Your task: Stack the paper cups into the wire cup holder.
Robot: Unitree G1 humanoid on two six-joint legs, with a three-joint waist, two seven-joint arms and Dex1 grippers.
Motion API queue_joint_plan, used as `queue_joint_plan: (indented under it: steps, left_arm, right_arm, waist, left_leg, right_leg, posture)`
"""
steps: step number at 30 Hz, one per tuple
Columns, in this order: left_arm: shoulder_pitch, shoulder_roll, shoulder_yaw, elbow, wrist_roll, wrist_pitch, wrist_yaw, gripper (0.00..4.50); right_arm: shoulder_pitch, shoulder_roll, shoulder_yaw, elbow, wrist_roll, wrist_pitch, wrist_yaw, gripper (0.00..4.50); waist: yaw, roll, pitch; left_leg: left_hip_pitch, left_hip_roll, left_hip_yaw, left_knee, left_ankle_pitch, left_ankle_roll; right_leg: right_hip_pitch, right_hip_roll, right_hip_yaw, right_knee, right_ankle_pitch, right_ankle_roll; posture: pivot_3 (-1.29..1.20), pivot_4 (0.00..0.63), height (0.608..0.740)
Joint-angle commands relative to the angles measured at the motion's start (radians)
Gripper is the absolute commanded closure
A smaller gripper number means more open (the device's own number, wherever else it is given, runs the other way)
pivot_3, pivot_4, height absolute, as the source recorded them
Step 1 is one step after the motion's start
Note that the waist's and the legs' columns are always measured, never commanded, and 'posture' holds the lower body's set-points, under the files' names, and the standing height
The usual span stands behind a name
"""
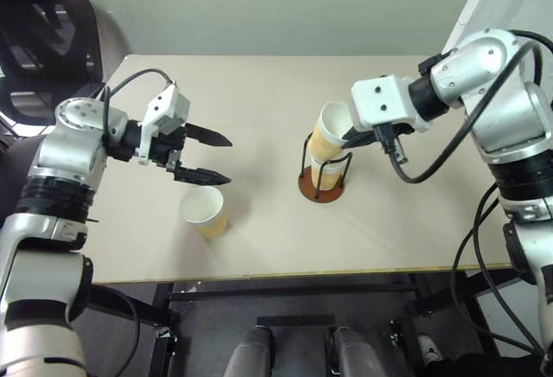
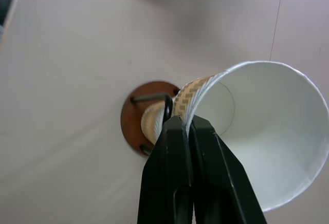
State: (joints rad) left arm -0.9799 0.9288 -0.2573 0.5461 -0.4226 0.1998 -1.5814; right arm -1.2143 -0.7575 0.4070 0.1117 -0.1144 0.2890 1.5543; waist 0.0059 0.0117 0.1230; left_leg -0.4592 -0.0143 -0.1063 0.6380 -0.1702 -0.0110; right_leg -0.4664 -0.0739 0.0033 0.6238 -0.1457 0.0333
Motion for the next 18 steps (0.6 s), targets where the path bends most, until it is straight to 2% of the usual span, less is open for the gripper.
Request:
queue_joint_plan:
  steps: [1, 14, 17, 18]
  left_arm:
    - [-0.011, 0.026, 0.017, -0.019, -0.018, -0.012, -0.033, 0.00]
    - [-0.014, 0.022, 0.027, -0.051, -0.015, 0.015, -0.033, 0.00]
    - [-0.016, 0.021, 0.028, -0.057, -0.014, 0.022, -0.033, 0.00]
    - [-0.017, 0.020, 0.029, -0.058, -0.013, 0.023, -0.033, 0.00]
  right_arm:
    - [-0.020, -0.007, -0.004, 0.017, -0.021, -0.057, -0.009, 4.49]
    - [-0.016, 0.006, 0.016, 0.075, -0.071, -0.163, 0.014, 4.49]
    - [-0.014, 0.021, 0.013, 0.066, -0.069, -0.150, 0.016, 3.93]
    - [-0.014, 0.024, 0.012, 0.063, -0.069, -0.147, 0.017, 3.62]
  waist:
    - [0.000, 0.000, 0.000]
    - [0.000, 0.000, 0.000]
    - [0.000, 0.000, 0.000]
    - [0.000, 0.000, 0.000]
  left_leg:
    - [0.000, 0.000, 0.000, 0.000, 0.000, 0.000]
    - [0.000, 0.000, 0.000, 0.000, 0.000, 0.000]
    - [0.000, 0.000, 0.000, 0.000, 0.000, 0.000]
    - [0.000, 0.000, 0.000, 0.000, 0.000, 0.000]
  right_leg:
    - [0.000, 0.000, 0.000, 0.001, 0.000, 0.000]
    - [-0.001, 0.000, 0.000, 0.001, 0.000, -0.001]
    - [-0.001, 0.000, 0.000, 0.001, 0.000, -0.001]
    - [-0.001, 0.000, 0.000, 0.001, 0.000, -0.001]
  posture:
    - [0.00, 0.150, 0.740]
    - [0.00, 0.150, 0.740]
    - [0.00, 0.150, 0.740]
    - [0.00, 0.150, 0.740]
